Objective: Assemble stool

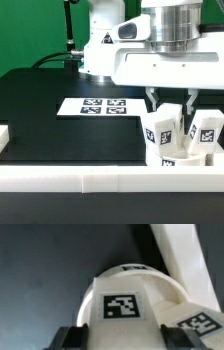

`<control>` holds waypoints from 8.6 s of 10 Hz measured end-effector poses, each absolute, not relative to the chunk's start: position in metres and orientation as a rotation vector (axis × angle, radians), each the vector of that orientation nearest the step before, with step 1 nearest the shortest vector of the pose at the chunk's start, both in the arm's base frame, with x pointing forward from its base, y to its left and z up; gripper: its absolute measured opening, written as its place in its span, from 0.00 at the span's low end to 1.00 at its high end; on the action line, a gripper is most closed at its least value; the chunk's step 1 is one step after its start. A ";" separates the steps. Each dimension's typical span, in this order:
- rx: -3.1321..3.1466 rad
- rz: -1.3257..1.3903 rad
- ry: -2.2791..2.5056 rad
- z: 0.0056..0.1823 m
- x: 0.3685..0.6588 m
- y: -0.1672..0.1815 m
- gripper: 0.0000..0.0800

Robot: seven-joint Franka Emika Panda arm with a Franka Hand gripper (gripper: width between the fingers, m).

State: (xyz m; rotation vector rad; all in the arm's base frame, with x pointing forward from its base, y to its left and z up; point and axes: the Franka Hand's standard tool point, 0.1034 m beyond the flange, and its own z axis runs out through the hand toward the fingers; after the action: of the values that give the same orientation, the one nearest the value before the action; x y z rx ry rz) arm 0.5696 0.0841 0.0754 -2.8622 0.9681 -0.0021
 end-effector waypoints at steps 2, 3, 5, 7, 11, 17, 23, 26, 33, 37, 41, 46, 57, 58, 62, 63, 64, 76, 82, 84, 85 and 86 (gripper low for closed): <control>-2.688 0.013 1.331 0.075 0.571 0.087 0.42; -2.616 0.017 1.452 0.075 0.572 0.088 0.42; -2.450 0.037 1.706 0.075 0.573 0.092 0.42; -2.245 0.070 1.956 0.075 0.573 0.096 0.42; -2.109 0.108 2.094 0.076 0.573 0.100 0.66; -2.302 0.127 1.834 0.109 0.573 0.112 0.81; -2.930 -0.024 0.718 0.107 0.577 0.121 0.81; -3.006 -0.047 0.345 0.107 0.577 0.119 0.81; -2.916 -0.099 -1.063 0.106 0.580 0.102 0.81; -2.659 -0.110 -1.694 0.095 0.583 0.097 0.81; -2.333 -0.046 -2.196 0.086 0.580 0.095 0.81; -2.260 -0.018 -2.293 0.084 0.580 0.092 0.64; -3.077 -0.060 -0.815 0.084 0.578 0.104 0.41; -3.112 -0.063 -0.633 0.084 0.578 0.105 0.41; -3.140 -0.067 0.103 0.084 0.576 0.109 0.41; -3.081 -0.064 0.427 0.084 0.576 0.114 0.41; -3.001 -0.073 0.710 0.085 0.577 0.119 0.41; -1.618 0.096 2.356 0.085 0.585 0.126 0.41; -1.025 0.181 2.622 0.086 0.585 0.124 0.41; -0.938 0.183 2.638 0.086 0.584 0.123 0.41; -0.884 0.196 2.648 0.086 0.583 0.122 0.41; -0.862 0.202 2.648 0.086 0.583 0.121 0.41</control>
Offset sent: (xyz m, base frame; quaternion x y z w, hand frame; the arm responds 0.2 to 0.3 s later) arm -0.0070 0.0007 -0.0131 -0.0182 0.0135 0.3000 0.9537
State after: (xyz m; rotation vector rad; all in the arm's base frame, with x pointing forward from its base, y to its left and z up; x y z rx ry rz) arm 0.5832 0.1205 0.0858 -0.8622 2.6480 0.2019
